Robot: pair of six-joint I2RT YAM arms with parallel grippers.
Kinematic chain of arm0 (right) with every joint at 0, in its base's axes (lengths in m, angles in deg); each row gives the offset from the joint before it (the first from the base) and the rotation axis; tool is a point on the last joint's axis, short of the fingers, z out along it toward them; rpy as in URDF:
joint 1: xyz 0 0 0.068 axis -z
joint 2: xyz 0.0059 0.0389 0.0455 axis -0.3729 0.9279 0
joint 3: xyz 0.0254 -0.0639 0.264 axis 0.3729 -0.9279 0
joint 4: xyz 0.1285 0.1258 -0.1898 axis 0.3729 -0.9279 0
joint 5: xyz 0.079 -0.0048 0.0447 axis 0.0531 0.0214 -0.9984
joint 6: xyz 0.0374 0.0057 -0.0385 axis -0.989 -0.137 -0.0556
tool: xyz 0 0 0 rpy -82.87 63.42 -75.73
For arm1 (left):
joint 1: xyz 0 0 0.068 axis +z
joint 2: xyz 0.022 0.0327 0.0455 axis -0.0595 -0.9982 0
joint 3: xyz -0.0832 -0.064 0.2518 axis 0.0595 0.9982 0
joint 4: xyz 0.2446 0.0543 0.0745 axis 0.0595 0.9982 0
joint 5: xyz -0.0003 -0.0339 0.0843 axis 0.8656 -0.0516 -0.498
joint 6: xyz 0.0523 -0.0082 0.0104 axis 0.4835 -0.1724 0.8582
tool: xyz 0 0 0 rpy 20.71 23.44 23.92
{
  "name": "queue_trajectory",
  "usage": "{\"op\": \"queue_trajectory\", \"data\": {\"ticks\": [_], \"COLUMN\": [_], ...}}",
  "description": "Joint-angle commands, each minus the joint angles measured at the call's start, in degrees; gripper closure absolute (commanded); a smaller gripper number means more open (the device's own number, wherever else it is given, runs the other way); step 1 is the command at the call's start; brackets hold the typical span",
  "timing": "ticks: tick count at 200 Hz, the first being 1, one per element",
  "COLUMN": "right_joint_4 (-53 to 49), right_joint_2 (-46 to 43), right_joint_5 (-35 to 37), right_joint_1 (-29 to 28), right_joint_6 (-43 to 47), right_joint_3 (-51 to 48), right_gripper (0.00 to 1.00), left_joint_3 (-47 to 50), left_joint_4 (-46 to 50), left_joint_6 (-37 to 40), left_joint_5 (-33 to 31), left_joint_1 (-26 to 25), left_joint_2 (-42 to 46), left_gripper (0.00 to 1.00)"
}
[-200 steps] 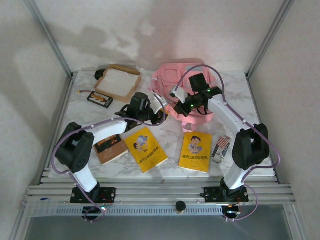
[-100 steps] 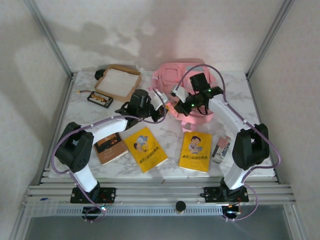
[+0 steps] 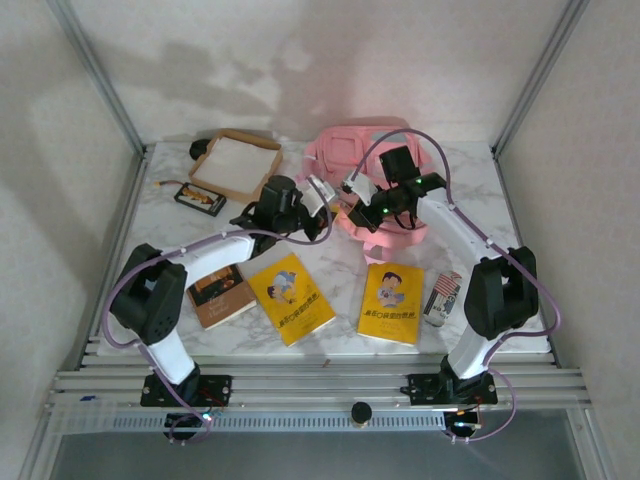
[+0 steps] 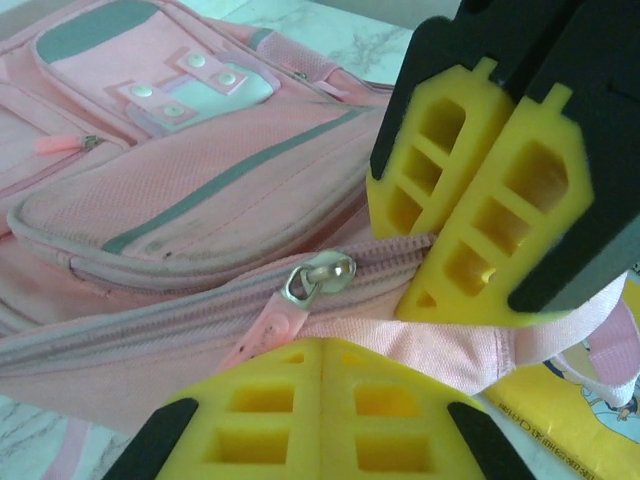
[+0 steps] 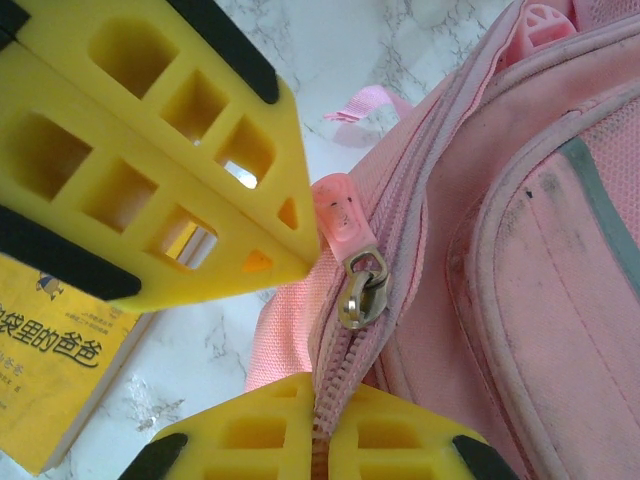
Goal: Pack the student bag
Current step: Unzip the student bag at the center of the table.
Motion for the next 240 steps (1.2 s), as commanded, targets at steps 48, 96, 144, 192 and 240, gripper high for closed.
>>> {"op": "queue_trajectory", "data": {"ticks": [48,96,144,192,240], "right_joint_4": [7.0,7.7,12.7,14.2,14.2], "right_joint_2": [-2.6,-1.9,-2.2,-3.2,-3.7], "right_joint_5": [-4.9,-4.3,-3.6,-3.9,-4.6], "right_joint_1": [-0.6,-0.8,-1.8,-2.0,-2.4], "right_joint_6": [-1.6,-2.3,-6.4,-6.1,-5.4], "right_joint_3": [-0.8,-0.7,-2.4,-4.3,-5.1], "right_gripper": [1.0,1.0,1.0,1.0,1.0], "left_joint_3": [8.6,9.7,11.5,13.5,12.5], "left_joint_4": [-29.6,-26.5,-27.1,-22.0,-22.0], "left_joint_6": [-53.5,-91.6,-106.9,-109.9,-112.5], "left_joint_5": [1.8,-3.2,-7.5,-14.0,-17.2], "left_joint_1": [6.3,4.1,-0.8,-1.7,-1.7], "left_joint_2": [4.7,2.5,2.0,2.7,0.1], "left_gripper": [0.75,0.74,0.7,0.67,0.65]}}
